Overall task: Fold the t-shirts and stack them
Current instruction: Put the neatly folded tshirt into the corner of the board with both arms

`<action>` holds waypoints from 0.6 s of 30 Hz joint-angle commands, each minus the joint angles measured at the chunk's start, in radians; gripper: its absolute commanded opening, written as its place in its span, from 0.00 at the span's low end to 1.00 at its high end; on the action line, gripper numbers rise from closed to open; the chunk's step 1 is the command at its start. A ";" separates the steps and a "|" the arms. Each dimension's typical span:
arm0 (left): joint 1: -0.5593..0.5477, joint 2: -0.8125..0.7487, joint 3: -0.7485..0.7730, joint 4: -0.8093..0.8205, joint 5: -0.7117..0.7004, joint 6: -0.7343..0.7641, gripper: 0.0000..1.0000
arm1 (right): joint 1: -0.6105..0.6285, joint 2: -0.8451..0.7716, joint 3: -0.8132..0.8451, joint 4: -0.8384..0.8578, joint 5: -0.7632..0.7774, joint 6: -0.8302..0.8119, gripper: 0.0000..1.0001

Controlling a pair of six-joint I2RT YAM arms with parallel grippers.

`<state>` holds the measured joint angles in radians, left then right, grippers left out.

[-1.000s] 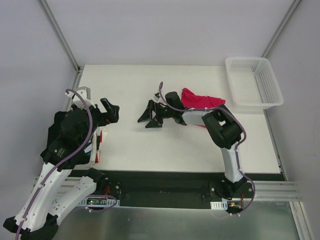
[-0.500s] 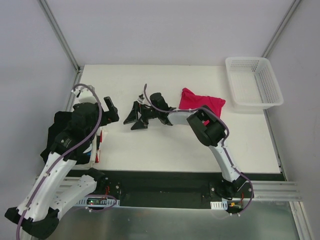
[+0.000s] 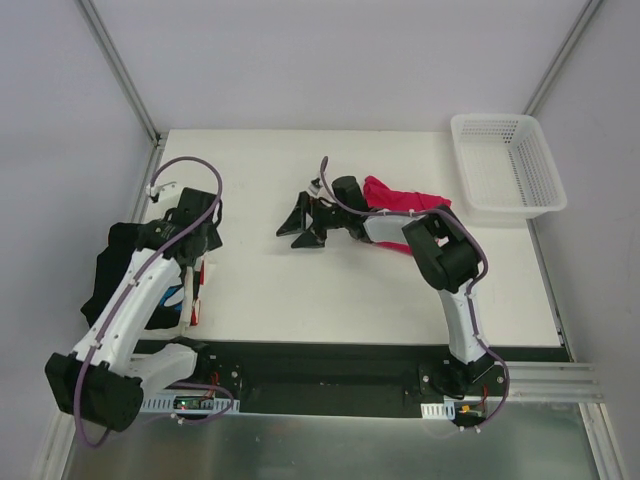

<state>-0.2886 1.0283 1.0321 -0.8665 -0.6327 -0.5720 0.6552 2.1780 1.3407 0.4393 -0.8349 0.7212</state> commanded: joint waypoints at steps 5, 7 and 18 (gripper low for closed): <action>0.031 0.182 0.019 -0.218 0.002 0.033 0.99 | -0.023 -0.035 0.047 -0.037 0.017 -0.066 0.96; 0.039 0.211 0.020 -0.232 -0.010 0.060 0.99 | -0.019 -0.015 0.075 -0.043 0.016 -0.062 0.96; 0.058 0.413 0.120 -0.296 0.081 0.216 0.99 | -0.052 -0.049 0.037 -0.033 0.028 -0.063 0.96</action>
<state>-0.2348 1.3552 1.0771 -1.0901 -0.5747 -0.4358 0.6285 2.1727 1.3857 0.3885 -0.8143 0.6765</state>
